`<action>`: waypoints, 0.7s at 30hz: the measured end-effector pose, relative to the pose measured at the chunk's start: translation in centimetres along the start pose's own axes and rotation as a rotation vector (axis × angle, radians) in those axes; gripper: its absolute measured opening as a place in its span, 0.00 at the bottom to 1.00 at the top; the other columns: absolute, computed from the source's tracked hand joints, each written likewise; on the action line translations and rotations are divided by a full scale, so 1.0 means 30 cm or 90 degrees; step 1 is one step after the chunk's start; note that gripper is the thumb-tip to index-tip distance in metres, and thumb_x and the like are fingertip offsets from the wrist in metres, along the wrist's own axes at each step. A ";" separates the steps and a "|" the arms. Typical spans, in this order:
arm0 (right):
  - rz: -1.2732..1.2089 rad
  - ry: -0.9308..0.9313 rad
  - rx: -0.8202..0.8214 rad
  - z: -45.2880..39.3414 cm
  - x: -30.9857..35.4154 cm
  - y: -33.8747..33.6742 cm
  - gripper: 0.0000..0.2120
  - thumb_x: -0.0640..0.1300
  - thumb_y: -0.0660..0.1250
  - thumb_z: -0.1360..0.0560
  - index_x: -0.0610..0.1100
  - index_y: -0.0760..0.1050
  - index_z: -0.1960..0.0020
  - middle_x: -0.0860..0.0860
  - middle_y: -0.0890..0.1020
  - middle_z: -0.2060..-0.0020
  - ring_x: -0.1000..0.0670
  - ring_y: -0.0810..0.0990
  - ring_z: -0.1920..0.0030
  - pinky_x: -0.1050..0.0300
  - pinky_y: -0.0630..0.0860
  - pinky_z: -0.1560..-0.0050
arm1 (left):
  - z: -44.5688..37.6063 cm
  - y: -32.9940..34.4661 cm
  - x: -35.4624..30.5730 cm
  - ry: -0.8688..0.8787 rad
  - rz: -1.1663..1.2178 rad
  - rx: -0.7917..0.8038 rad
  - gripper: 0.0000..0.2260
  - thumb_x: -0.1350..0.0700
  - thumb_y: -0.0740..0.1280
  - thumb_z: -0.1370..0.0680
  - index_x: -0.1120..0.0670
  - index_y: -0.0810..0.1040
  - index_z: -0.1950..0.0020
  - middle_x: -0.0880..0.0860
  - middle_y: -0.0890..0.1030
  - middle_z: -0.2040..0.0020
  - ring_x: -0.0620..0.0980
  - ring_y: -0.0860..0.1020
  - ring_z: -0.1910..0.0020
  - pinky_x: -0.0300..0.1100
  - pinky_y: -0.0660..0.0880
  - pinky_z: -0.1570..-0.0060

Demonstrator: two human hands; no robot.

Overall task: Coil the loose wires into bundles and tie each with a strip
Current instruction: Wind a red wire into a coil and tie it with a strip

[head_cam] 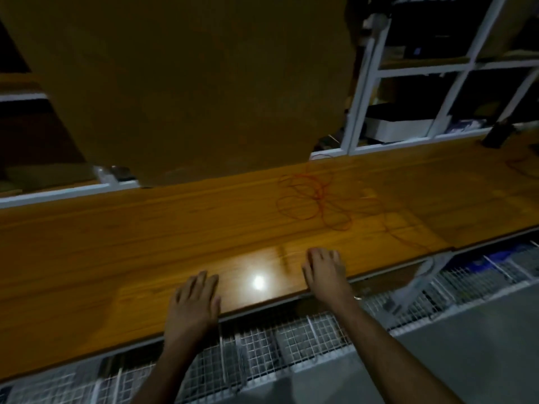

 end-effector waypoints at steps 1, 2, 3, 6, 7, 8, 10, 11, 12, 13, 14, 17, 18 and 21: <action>-0.022 0.014 -0.007 -0.020 -0.055 -0.005 0.21 0.53 0.58 0.18 0.45 0.67 0.29 0.47 0.74 0.35 0.44 0.69 0.39 0.50 0.69 0.41 | 0.003 0.012 -0.001 -0.009 -0.010 -0.008 0.25 0.39 0.43 0.17 0.42 0.49 0.19 0.46 0.49 0.18 0.50 0.49 0.20 0.50 0.53 0.25; -0.062 0.031 -0.013 -0.040 -0.098 -0.010 0.23 0.54 0.59 0.18 0.43 0.66 0.28 0.45 0.72 0.34 0.43 0.68 0.38 0.50 0.69 0.40 | 0.004 0.017 0.004 -0.012 -0.010 -0.017 0.26 0.38 0.42 0.17 0.41 0.49 0.19 0.45 0.48 0.18 0.49 0.49 0.20 0.49 0.53 0.25; -0.116 0.065 -0.023 -0.061 -0.132 -0.015 0.26 0.54 0.61 0.19 0.42 0.63 0.26 0.43 0.70 0.33 0.43 0.69 0.37 0.50 0.70 0.41 | 0.000 0.019 0.012 -0.014 -0.009 -0.023 0.26 0.37 0.41 0.18 0.40 0.49 0.19 0.44 0.48 0.18 0.49 0.49 0.20 0.49 0.54 0.25; -0.184 0.199 -0.064 -0.135 -0.200 -0.022 0.33 0.52 0.62 0.19 0.39 0.53 0.21 0.39 0.68 0.31 0.41 0.76 0.41 0.53 0.74 0.50 | -0.007 0.020 0.014 -0.016 -0.003 -0.035 0.29 0.35 0.39 0.20 0.40 0.55 0.20 0.45 0.54 0.19 0.51 0.55 0.21 0.51 0.58 0.28; -0.147 0.226 -0.070 -0.156 -0.210 -0.020 0.33 0.53 0.61 0.19 0.39 0.53 0.21 0.39 0.70 0.31 0.41 0.79 0.44 0.53 0.74 0.54 | -0.004 0.022 0.013 -0.017 -0.006 -0.042 0.30 0.34 0.38 0.20 0.41 0.57 0.21 0.45 0.56 0.19 0.52 0.56 0.22 0.52 0.60 0.29; -0.094 0.240 -0.069 -0.173 -0.211 -0.019 0.32 0.54 0.59 0.19 0.39 0.55 0.22 0.39 0.71 0.32 0.41 0.81 0.48 0.54 0.73 0.59 | -0.004 0.025 0.012 -0.017 -0.009 -0.048 0.31 0.34 0.38 0.21 0.41 0.59 0.21 0.46 0.58 0.20 0.53 0.58 0.22 0.53 0.62 0.30; -0.008 0.228 -0.069 -0.191 -0.199 -0.011 0.24 0.54 0.57 0.19 0.42 0.64 0.27 0.40 0.75 0.38 0.43 0.82 0.55 0.56 0.68 0.65 | -0.004 0.029 0.014 -0.014 -0.009 -0.056 0.31 0.34 0.38 0.20 0.42 0.61 0.22 0.47 0.61 0.20 0.54 0.60 0.23 0.54 0.64 0.31; 0.006 0.211 -0.076 -0.192 -0.191 -0.007 0.19 0.52 0.58 0.19 0.43 0.69 0.32 0.42 0.77 0.42 0.44 0.81 0.56 0.56 0.66 0.66 | -0.005 0.030 0.017 -0.015 -0.008 -0.058 0.31 0.34 0.38 0.20 0.43 0.62 0.22 0.48 0.62 0.21 0.55 0.61 0.23 0.55 0.64 0.31; 0.009 0.193 -0.086 -0.190 -0.186 -0.001 0.15 0.50 0.59 0.19 0.45 0.71 0.36 0.43 0.77 0.44 0.44 0.81 0.56 0.56 0.65 0.66 | -0.004 0.032 0.018 -0.015 -0.009 -0.061 0.31 0.35 0.39 0.20 0.43 0.63 0.22 0.48 0.62 0.21 0.55 0.61 0.24 0.55 0.65 0.32; 0.008 0.175 -0.096 -0.187 -0.187 0.007 0.12 0.48 0.61 0.20 0.45 0.73 0.39 0.44 0.78 0.47 0.44 0.80 0.55 0.56 0.65 0.65 | -0.004 0.036 0.018 -0.014 -0.009 -0.064 0.30 0.35 0.39 0.19 0.43 0.63 0.22 0.48 0.62 0.21 0.55 0.61 0.24 0.55 0.65 0.31; -0.001 0.155 -0.105 -0.184 -0.188 0.011 0.10 0.46 0.62 0.21 0.46 0.73 0.40 0.45 0.78 0.48 0.44 0.79 0.54 0.55 0.65 0.65 | -0.004 0.039 0.020 -0.011 -0.011 -0.067 0.29 0.35 0.40 0.19 0.43 0.62 0.22 0.48 0.62 0.21 0.55 0.61 0.24 0.55 0.65 0.31; -0.052 0.082 -0.124 -0.166 -0.182 0.015 0.07 0.42 0.63 0.22 0.46 0.73 0.44 0.46 0.75 0.52 0.43 0.77 0.53 0.55 0.65 0.63 | -0.003 0.047 0.027 -0.005 -0.019 -0.084 0.28 0.36 0.41 0.18 0.43 0.61 0.22 0.48 0.62 0.21 0.55 0.61 0.23 0.55 0.65 0.32; -0.068 0.053 -0.126 -0.155 -0.168 0.011 0.06 0.42 0.64 0.22 0.46 0.73 0.46 0.46 0.75 0.53 0.44 0.76 0.53 0.55 0.65 0.63 | -0.003 0.048 0.027 -0.004 -0.019 -0.089 0.28 0.36 0.41 0.18 0.44 0.62 0.22 0.48 0.62 0.21 0.55 0.61 0.24 0.55 0.65 0.32; -0.122 -0.027 -0.103 -0.115 -0.089 0.013 0.05 0.42 0.65 0.23 0.47 0.75 0.47 0.49 0.71 0.55 0.48 0.71 0.54 0.56 0.61 0.63 | -0.002 0.049 0.024 -0.004 -0.016 -0.096 0.28 0.37 0.42 0.18 0.44 0.63 0.22 0.49 0.63 0.21 0.55 0.62 0.24 0.55 0.66 0.34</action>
Point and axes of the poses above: each hand's wrist, its own z-axis away from the middle knuckle, its own y-axis out of the palm, x = y × z, the point moved 2 cm from there along -z, towards the middle knuckle
